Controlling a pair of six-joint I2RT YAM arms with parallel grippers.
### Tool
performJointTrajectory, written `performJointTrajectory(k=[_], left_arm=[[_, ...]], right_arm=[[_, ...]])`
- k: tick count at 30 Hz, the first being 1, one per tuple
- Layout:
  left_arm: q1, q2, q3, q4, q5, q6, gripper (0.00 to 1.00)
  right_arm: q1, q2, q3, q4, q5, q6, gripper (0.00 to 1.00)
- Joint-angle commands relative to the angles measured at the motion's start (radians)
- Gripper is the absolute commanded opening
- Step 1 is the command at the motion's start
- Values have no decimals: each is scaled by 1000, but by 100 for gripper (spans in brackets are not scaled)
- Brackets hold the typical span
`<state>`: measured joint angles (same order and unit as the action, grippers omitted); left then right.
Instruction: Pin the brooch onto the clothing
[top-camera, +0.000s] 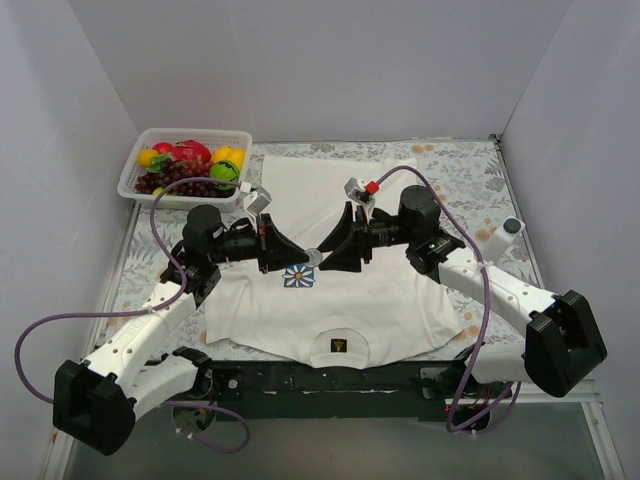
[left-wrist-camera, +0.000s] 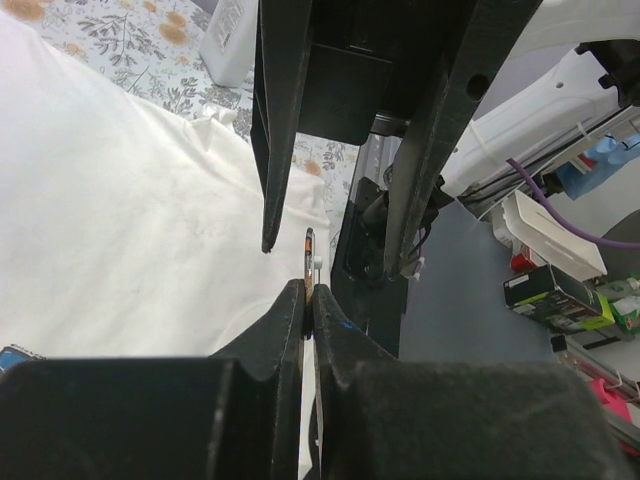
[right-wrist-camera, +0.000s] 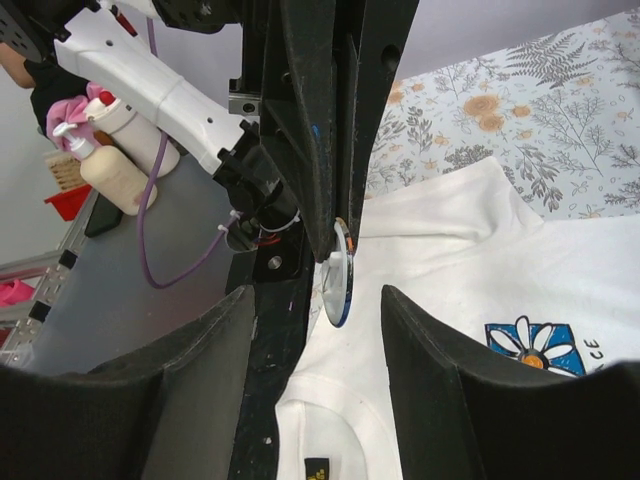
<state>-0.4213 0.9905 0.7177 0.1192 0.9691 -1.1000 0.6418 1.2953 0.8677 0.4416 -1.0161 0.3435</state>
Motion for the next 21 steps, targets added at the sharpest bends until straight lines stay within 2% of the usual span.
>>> performJointTrajectory(k=[1, 8, 9, 12, 16, 18, 21], left_arm=[[-4, -26, -4, 63, 8, -20, 0], [-5, -32, -9, 88, 13, -23, 0], [-5, -32, -11, 88, 13, -23, 0], [-5, -29, -9, 89, 17, -27, 0], [-10, -27, -14, 92, 20, -21, 0], [-13, -24, -12, 92, 22, -26, 0], [-19, -26, -12, 92, 26, -24, 0]], right_arm=[[-2, 9, 8, 114, -4, 61, 59], [-1, 47, 5, 181, -18, 120, 45], [1, 48, 7, 180, -13, 120, 39], [1, 59, 11, 183, -3, 133, 31], [2, 70, 8, 206, 1, 152, 27], [1, 78, 19, 194, 10, 160, 20], [2, 88, 27, 166, 28, 160, 15]])
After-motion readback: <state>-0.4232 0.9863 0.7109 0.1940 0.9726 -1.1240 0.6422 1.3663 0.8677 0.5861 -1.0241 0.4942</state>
